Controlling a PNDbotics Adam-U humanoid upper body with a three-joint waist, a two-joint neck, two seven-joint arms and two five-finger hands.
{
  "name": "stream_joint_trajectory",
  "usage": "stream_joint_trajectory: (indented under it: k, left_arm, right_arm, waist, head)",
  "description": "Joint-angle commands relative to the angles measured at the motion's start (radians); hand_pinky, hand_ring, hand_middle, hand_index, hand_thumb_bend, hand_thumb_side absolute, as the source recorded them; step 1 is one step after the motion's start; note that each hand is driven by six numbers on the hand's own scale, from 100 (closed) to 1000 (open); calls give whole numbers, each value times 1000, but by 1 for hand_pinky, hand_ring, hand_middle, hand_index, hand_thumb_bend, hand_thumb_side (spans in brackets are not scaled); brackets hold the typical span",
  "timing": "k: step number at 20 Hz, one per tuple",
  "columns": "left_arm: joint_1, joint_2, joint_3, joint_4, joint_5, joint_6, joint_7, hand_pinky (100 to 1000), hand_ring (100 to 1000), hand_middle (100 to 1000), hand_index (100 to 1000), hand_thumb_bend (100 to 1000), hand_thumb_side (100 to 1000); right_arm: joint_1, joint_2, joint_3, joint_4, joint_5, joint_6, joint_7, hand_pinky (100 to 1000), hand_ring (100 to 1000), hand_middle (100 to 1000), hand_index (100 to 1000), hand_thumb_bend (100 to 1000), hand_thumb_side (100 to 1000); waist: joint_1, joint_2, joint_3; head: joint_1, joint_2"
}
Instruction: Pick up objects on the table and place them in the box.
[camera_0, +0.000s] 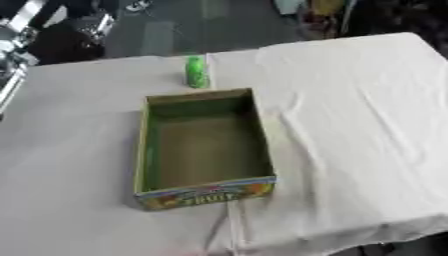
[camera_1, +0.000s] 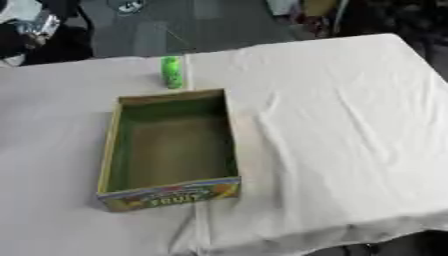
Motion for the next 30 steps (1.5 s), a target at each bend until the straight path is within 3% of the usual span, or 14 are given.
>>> stream_joint_trajectory:
  k: [1, 6, 12, 15, 21, 30]
  left_arm:
    - [-65, 15, 2, 163, -39, -52, -68, 716, 684, 863, 911, 695, 630]
    - [-152, -37, 36, 409, -112, -121, -140, 712, 668, 845, 915, 764, 582]
    - [-215, -74, 85, 574, -230, -195, -197, 752, 710, 881, 935, 797, 583]
    - [-227, -83, 108, 624, -265, -221, -231, 780, 749, 904, 953, 1000, 567]
    - [-261, -88, 145, 672, -383, -253, -248, 811, 770, 909, 974, 1000, 572]
    - [-308, -99, 169, 713, -524, -291, -210, 839, 793, 925, 1000, 1000, 666]
  right_arm:
    - [-31, -16, 6, -12, -26, 5, 26, 583, 701, 788, 927, 100, 666]
    - [-68, -4, 28, -12, -65, 13, 69, 576, 696, 784, 928, 100, 675]
    - [-109, 15, 37, -12, -98, 31, 107, 573, 693, 780, 928, 100, 684]
    - [-131, 20, 41, -12, -110, 44, 122, 572, 692, 779, 927, 100, 687]
    - [-168, 30, 47, -12, -128, 52, 145, 569, 689, 776, 927, 100, 691]
    - [-205, 37, 52, -12, -138, 59, 161, 568, 686, 774, 928, 100, 697]
  waist:
    - [2, -5, -9]
    - [7, 11, -31]
    - [16, 38, -60]
    - [24, 47, -78]
    - [41, 75, -117]
    - [62, 110, -156]
  head:
    - [23, 0]
    - [49, 0]
    - [72, 0]
    - [86, 0]
    - [124, 0]
    - [150, 0]
